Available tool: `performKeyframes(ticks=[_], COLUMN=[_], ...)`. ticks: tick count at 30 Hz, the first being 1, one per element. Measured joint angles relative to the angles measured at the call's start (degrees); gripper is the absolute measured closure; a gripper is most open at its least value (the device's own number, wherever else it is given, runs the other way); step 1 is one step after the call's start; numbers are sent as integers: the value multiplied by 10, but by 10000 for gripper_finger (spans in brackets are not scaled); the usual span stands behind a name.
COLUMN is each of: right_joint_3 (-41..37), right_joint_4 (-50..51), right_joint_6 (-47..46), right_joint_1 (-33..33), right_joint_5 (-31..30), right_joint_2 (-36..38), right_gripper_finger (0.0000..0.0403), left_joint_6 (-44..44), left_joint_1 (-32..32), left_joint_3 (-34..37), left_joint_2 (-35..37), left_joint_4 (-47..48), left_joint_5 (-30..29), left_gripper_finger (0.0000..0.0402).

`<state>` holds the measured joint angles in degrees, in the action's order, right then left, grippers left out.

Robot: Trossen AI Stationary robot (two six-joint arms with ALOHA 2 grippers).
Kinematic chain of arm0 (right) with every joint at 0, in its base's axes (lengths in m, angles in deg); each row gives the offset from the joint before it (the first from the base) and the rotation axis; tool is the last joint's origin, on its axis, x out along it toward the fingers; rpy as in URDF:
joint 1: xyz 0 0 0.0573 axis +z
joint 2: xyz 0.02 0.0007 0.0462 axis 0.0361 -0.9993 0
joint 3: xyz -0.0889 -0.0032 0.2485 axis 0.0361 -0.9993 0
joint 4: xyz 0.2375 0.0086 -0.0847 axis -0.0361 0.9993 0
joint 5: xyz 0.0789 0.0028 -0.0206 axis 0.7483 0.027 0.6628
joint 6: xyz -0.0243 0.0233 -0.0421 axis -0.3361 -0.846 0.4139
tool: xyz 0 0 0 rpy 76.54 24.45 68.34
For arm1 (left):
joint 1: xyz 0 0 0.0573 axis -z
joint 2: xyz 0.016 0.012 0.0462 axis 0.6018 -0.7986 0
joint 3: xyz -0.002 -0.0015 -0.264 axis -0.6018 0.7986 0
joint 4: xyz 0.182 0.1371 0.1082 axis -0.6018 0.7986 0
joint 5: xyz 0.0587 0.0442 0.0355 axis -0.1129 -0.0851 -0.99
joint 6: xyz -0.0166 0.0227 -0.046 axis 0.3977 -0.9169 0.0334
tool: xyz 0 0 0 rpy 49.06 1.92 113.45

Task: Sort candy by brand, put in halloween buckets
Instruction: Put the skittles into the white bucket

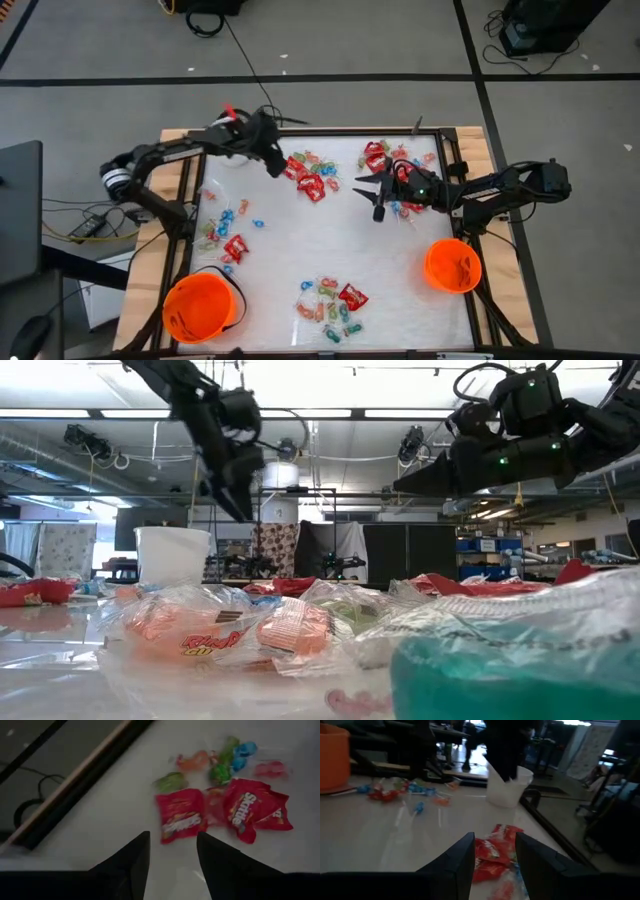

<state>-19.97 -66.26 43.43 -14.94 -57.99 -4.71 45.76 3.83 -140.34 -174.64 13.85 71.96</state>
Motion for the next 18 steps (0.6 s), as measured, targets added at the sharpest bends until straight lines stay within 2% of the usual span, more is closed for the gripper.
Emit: performKeyframes(ticks=[8,18], right_joint_3=[0,0], right_joint_4=[2,4], right_joint_6=[-4,1], right_joint_1=[5,4], right_joint_5=[7,12], right_joint_2=[0,0], right_gripper_finger=[249,249], left_joint_6=[45,48], left_joint_1=[17,6], left_joint_3=[0,0], left_joint_2=[-100,-176], left_joint_4=[-55,-90], left_joint_5=[-4,-5], left_gripper_finger=[234,234])
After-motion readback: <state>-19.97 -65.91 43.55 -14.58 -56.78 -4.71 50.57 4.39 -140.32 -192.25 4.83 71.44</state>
